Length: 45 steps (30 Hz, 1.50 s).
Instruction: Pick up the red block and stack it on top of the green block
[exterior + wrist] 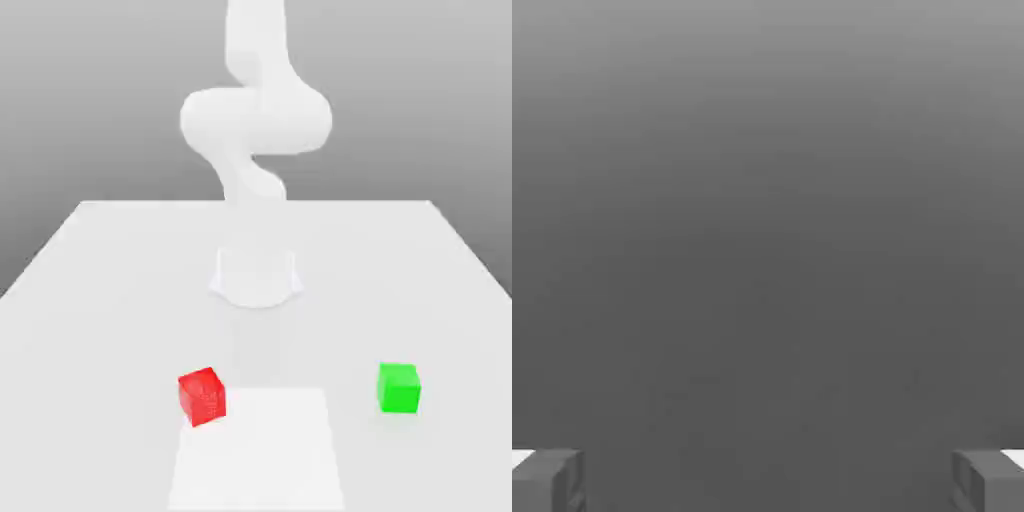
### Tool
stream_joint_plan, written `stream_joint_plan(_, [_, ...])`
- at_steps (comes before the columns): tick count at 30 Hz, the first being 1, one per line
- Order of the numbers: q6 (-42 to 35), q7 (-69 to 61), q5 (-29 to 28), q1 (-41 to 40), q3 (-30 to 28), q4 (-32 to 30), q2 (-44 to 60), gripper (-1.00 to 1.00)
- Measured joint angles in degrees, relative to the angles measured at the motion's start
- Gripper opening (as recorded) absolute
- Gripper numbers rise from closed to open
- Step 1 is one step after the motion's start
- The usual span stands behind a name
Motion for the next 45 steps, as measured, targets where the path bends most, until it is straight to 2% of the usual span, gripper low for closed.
stream_joint_plan(17, [24.8, -32.5, -2.3, 2.8, -13.7, -27.6, 35.5, 0.00])
stream_joint_plan(21, [32.3, -39.5, 4.0, 1.9, -11.7, -28.3, 45.2, 0.00])
stream_joint_plan(24, [37.5, -43.9, 10.0, -2.2, -6.1, -27.4, 51.5, 0.00])
stream_joint_plan(25, [38.9, -44.7, 11.1, -3.8, -4.3, -27.2, 53.2, -1.00])
stream_joint_plan(32, [39.0, -44.7, 11.1, -4.2, -3.9, -27.2, 53.4, -1.00])
stream_joint_plan(35, [35.0, -41.0, 5.8, -2.5, -6.9, -27.9, 48.4, -1.00])
stream_joint_plan(39, [28.3, -36.5, -0.3, -3.3, -7.9, -29.2, 40.5, -1.00])
stream_joint_plan(45, [22.9, -35.4, 0.8, 8.1, 0.5, -28.0, 36.3, -1.00])
